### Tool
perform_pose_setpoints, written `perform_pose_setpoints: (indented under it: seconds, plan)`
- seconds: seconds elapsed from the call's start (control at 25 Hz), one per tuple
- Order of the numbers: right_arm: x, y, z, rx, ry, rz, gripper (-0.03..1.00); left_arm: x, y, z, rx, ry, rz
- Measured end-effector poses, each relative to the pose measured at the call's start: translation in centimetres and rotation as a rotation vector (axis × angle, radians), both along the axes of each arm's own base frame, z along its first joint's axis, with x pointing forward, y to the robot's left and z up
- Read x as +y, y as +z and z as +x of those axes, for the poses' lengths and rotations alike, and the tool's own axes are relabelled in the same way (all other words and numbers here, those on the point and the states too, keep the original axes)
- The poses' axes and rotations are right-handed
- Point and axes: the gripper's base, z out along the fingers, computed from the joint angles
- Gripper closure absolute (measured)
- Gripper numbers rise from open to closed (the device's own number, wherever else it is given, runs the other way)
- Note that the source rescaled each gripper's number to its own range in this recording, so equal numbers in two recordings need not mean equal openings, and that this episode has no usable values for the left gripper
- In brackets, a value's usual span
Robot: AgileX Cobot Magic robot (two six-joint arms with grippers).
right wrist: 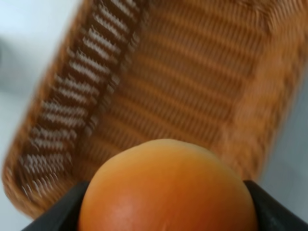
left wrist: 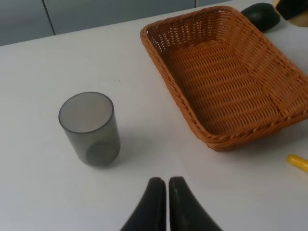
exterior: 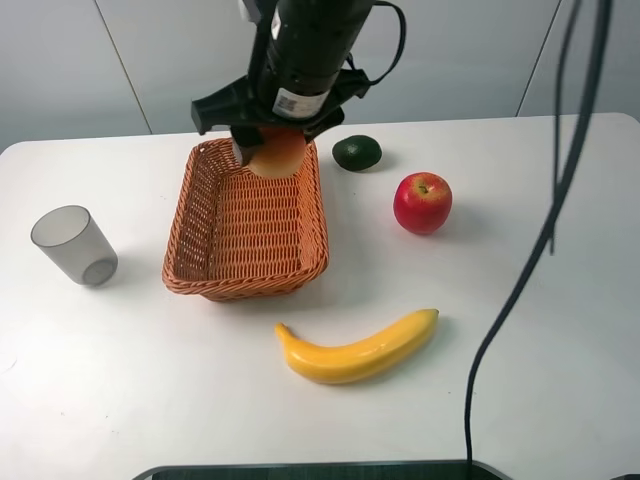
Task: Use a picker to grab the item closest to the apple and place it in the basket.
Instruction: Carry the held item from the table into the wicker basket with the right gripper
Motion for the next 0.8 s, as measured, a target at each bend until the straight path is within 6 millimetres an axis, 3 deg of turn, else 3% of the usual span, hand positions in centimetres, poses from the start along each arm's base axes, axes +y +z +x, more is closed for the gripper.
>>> perform_pose_setpoints:
  seconds: [0.16, 0.44, 0.8]
  plan:
    - [2.4, -1.7, 1.2, -0.012, 0.017, 0.004, 0.97, 0.0, 0.0, 0.0, 0.0, 0.0, 0.0]
    - [4.5, -5.2, 3.2, -0.055, 0.027, 0.015, 0.97, 0.0, 0.0, 0.0, 0.0, 0.0, 0.0]
    - [3.6, -8.6, 5.8, -0.075, -0.011, 0.005, 0.97, 0.0, 0.0, 0.0, 0.0, 0.0, 0.0]
